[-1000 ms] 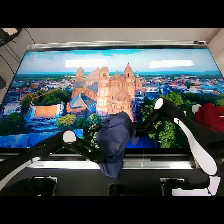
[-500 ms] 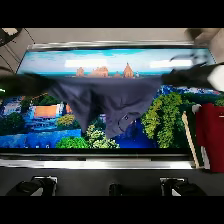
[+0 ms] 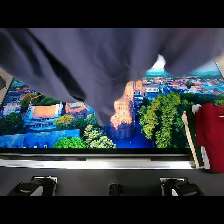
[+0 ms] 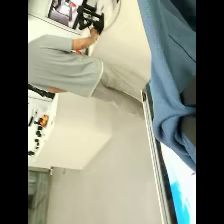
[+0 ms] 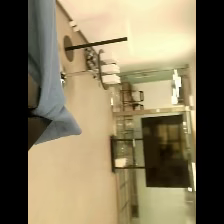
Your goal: Fold the shirts.
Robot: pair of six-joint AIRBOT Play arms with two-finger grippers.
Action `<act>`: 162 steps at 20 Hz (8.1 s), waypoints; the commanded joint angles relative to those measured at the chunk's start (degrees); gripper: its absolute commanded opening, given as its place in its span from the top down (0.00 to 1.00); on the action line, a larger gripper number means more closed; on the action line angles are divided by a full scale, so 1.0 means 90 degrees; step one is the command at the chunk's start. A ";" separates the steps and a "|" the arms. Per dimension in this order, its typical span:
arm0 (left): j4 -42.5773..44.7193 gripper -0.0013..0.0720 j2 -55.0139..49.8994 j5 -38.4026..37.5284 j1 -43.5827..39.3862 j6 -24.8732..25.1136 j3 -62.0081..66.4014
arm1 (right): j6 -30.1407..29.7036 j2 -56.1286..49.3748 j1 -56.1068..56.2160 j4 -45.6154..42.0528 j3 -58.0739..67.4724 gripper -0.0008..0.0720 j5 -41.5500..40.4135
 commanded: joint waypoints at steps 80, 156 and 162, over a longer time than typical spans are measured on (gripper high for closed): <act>-0.2701 0.94 0.1069 0.2606 0.1265 0.1809 -0.1379 | -0.0988 -0.0993 -0.0090 0.1566 0.1260 0.94 -0.0267; 0.0396 0.95 -0.1052 0.0046 0.0782 0.1804 -0.0517 | -0.1540 -0.1460 -0.0002 0.1032 -0.0738 0.94 -0.1399; 0.0027 0.95 0.0206 0.1416 0.0782 0.0942 0.0772 | -0.0554 -0.0391 -0.0002 0.0959 0.0508 0.94 -0.0355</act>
